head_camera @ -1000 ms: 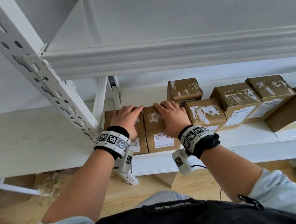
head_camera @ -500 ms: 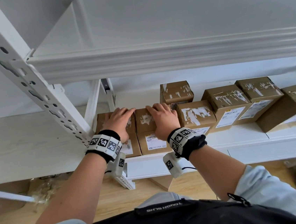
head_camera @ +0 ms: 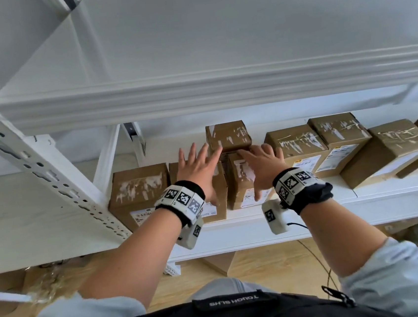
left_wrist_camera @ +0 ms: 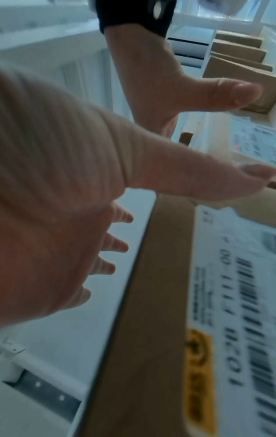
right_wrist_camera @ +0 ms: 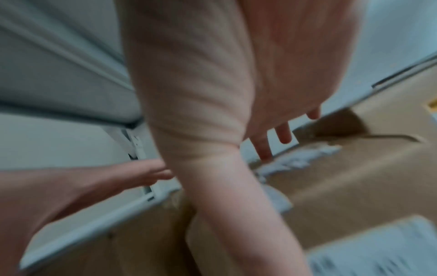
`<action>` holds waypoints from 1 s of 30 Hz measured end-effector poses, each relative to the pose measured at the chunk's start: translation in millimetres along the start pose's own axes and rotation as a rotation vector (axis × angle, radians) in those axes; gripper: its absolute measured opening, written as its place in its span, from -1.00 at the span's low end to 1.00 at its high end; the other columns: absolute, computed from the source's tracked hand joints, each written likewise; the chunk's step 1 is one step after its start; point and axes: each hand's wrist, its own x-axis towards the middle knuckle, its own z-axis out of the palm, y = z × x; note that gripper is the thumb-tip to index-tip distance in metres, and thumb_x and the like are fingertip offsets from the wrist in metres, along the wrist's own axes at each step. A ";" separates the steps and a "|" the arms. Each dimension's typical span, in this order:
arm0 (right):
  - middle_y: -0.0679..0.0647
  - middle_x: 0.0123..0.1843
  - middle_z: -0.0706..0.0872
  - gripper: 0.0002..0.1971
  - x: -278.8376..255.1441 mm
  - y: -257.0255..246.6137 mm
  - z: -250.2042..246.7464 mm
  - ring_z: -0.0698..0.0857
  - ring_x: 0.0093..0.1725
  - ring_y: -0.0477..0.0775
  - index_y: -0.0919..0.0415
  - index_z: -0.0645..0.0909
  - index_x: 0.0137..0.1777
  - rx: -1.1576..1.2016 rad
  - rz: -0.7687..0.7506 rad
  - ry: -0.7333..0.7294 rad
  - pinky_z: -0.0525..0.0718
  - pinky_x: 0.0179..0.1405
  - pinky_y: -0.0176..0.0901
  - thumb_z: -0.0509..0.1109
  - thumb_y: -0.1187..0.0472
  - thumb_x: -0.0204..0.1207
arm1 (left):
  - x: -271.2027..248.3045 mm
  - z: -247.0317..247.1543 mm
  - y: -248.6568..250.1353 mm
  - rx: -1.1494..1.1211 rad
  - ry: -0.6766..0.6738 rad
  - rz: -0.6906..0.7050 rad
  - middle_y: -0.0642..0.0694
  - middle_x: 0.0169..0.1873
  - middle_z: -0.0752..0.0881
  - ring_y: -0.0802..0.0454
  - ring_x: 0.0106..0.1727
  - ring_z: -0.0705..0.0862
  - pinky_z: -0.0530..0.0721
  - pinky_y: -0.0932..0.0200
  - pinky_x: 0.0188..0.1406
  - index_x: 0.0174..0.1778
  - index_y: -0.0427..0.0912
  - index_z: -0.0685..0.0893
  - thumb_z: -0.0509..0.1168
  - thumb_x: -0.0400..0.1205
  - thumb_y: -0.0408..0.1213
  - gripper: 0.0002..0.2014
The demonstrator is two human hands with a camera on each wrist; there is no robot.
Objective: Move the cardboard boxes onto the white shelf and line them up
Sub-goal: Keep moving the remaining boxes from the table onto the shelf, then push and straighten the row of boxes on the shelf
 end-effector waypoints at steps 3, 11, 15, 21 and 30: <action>0.07 0.64 0.26 0.12 4.9 1.8 19.3 0.15 0.64 0.24 -0.07 0.03 0.72 -0.017 -0.019 0.145 -0.02 0.64 0.47 0.66 0.10 0.26 | 7.3 13.0 1.7 -0.024 -0.017 -0.027 -0.13 0.75 -0.08 -0.27 0.74 -0.14 -0.22 -0.44 0.64 0.71 0.11 -0.35 0.62 0.25 0.26 0.41; 0.06 0.58 0.36 0.01 7.4 -6.9 38.2 0.27 0.56 0.23 -0.03 0.21 0.68 0.190 -0.086 0.257 0.08 0.61 0.30 0.64 0.14 0.24 | 8.5 21.5 -4.1 -0.029 0.067 -0.018 -0.08 0.68 0.14 -0.20 0.68 0.12 -0.10 -0.42 0.65 0.74 0.13 -0.19 0.61 0.24 0.29 0.34; 0.09 0.56 0.39 -0.02 -0.1 -4.1 40.3 0.29 0.55 0.24 0.01 0.25 0.67 0.217 -0.109 0.280 0.10 0.60 0.28 0.65 0.13 0.24 | 9.6 25.1 -4.3 -0.021 0.091 -0.012 -0.06 0.66 0.18 -0.17 0.66 0.16 -0.05 -0.41 0.65 0.74 0.13 -0.16 0.62 0.21 0.29 0.35; 0.08 0.52 0.43 -0.16 -5.7 -0.6 44.6 0.32 0.53 0.25 0.02 0.30 0.65 0.246 -0.139 0.317 0.12 0.59 0.32 0.56 0.12 0.36 | 8.2 23.4 -3.3 -0.013 0.087 -0.012 -0.05 0.66 0.17 -0.18 0.66 0.14 -0.06 -0.40 0.65 0.74 0.12 -0.16 0.63 0.20 0.28 0.36; 0.11 0.74 -0.01 0.42 -7.0 -0.6 34.8 -0.10 0.73 0.29 -0.11 -0.18 0.75 0.132 -0.107 0.118 -0.20 0.60 0.52 0.79 -0.02 0.07 | 10.2 8.9 4.8 -0.034 0.012 -0.014 -0.11 0.73 -0.12 -0.27 0.73 -0.20 -0.32 -0.40 0.62 0.70 0.18 -0.34 0.53 0.03 0.53 0.52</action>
